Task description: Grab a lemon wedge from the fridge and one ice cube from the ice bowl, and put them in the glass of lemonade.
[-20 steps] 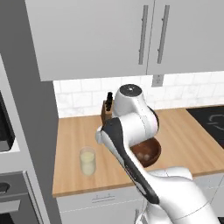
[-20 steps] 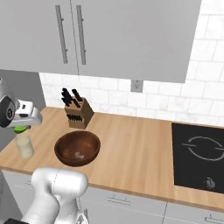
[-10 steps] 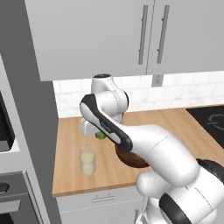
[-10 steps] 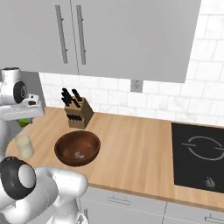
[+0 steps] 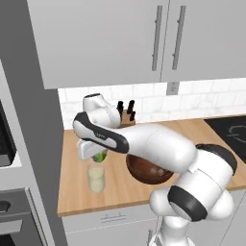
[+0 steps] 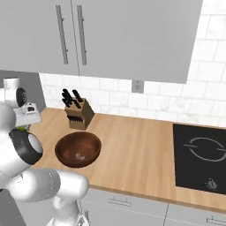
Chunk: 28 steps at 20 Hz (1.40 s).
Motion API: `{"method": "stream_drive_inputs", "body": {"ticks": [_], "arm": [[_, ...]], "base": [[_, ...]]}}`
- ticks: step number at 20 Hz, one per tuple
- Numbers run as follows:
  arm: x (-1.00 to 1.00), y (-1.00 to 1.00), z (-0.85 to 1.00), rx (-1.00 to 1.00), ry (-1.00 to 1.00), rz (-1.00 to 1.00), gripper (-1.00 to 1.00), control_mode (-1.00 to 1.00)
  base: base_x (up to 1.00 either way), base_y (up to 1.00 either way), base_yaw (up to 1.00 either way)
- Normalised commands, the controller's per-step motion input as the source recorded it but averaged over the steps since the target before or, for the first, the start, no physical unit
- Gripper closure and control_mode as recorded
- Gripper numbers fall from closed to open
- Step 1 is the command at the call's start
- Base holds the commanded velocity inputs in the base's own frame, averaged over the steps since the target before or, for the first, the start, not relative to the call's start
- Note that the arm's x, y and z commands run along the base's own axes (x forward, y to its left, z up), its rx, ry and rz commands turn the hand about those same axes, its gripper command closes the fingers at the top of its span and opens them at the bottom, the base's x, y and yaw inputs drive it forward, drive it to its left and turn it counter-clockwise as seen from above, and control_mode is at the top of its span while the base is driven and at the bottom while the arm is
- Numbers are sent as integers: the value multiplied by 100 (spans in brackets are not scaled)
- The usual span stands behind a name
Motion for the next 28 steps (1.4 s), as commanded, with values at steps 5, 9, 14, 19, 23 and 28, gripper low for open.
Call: {"method": "stream_drive_inputs", "body": {"ticks": [5, 9, 14, 19, 23, 28], "arm": [[43, 21, -9, 0, 9, 3, 100, -100], [19, 0, -19, 0, 0, 0, 100, -100], [18, 0, -23, 0, 0, 0, 100, -100], [3, 2, -13, 0, 0, 0, 100, -100], [0, 11, -9, -1, 0, 0, 100, -100], [0, 10, -1, -1, 0, 0, 100, -100]], "base": [[0, 0, 0], [0, 0, 0], [0, 0, 0], [0, 0, 0], [0, 0, 0], [0, 0, 0]]}}
